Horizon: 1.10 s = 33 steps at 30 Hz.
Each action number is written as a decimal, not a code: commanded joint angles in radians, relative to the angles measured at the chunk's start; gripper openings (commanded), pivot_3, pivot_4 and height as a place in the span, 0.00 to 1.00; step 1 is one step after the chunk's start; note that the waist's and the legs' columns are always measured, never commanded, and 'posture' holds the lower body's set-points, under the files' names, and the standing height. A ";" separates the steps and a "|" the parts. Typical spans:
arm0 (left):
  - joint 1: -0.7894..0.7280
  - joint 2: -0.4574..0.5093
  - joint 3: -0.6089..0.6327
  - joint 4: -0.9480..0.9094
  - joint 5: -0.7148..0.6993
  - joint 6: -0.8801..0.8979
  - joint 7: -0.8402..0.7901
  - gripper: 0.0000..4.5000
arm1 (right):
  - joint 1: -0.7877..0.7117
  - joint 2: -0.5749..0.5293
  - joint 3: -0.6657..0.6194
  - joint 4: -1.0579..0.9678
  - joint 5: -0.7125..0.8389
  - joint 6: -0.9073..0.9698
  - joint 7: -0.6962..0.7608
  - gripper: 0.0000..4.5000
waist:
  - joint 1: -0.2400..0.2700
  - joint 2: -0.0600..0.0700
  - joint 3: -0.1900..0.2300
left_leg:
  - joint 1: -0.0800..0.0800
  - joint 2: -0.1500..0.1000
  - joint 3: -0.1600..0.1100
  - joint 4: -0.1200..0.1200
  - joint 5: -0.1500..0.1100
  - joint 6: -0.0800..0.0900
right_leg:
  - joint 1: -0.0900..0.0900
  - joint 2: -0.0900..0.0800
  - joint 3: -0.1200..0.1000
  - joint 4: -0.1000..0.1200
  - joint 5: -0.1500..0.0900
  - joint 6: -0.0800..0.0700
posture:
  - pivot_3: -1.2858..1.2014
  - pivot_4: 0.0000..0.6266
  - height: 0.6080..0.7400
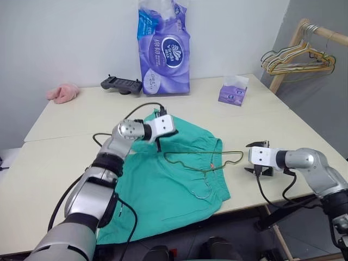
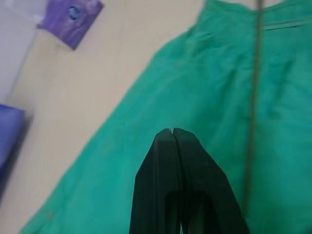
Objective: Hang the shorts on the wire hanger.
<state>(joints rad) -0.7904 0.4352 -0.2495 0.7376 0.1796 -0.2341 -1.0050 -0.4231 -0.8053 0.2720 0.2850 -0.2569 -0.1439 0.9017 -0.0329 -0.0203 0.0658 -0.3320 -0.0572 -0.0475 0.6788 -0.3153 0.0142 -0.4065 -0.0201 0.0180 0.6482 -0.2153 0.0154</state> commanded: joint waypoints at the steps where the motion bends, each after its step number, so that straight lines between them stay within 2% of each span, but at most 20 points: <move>1: 0.047 0.029 0.006 -0.149 -0.035 0.070 -0.043 0.00 | -0.042 0.026 0.006 0.000 -0.032 -0.031 -0.040 0.99 | 0.001 0.000 0.000 | 0.000 0.000 0.000 0.000 0.000 0.000 | 0.000 0.000 0.000 0.000 0.000 0.000 | 0.50 0.05 1.00; 11: 0.121 0.061 0.018 -0.300 -0.057 0.196 -0.028 0.00 | -0.085 0.126 0.072 0.140 -0.218 -0.135 -0.298 0.99 | 0.007 0.000 0.000 | 0.001 0.000 -0.001 0.000 0.000 0.000 | 0.001 0.000 -0.001 0.000 0.000 0.000 | 0.52 0.04 1.00; 20: 0.152 0.079 0.018 -0.366 -0.073 0.248 -0.018 0.00 | -0.113 0.160 0.109 0.309 -0.333 -0.176 -0.511 0.99 | 0.009 -0.004 -0.004 | 0.002 -0.001 -0.001 0.000 0.000 0.000 | 0.002 0.000 0.000 0.000 0.001 -0.001 | 0.52 0.04 1.00; 23: 0.162 0.083 0.014 -0.387 -0.079 0.263 -0.024 0.00 | -0.131 0.171 0.135 0.349 -0.361 -0.212 -0.561 0.87 | 0.009 -0.006 -0.007 | 0.002 -0.001 -0.001 0.000 0.000 0.000 | 0.002 0.000 0.000 0.000 0.001 -0.001 | 0.52 0.03 1.00; 33: 0.161 0.088 0.016 -0.394 -0.081 0.270 -0.026 0.00 | -0.126 0.129 0.112 0.300 -0.352 -0.268 -0.587 0.09 | 0.008 -0.006 -0.007 | 0.001 -0.001 -0.001 0.000 0.000 0.000 | 0.002 0.000 0.000 -0.001 0.001 -0.001 | 0.52 0.03 1.00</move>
<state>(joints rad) -0.6154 0.5110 -0.2492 0.3842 0.1165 0.0382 -1.0348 -0.5463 -0.6540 0.4139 0.6227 -0.6169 -0.4026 0.3209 -0.0247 -0.0264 0.0585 -0.3311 -0.0579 -0.0487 0.6788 -0.3153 0.0141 -0.4048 -0.0205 0.0177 0.6473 -0.2148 0.0143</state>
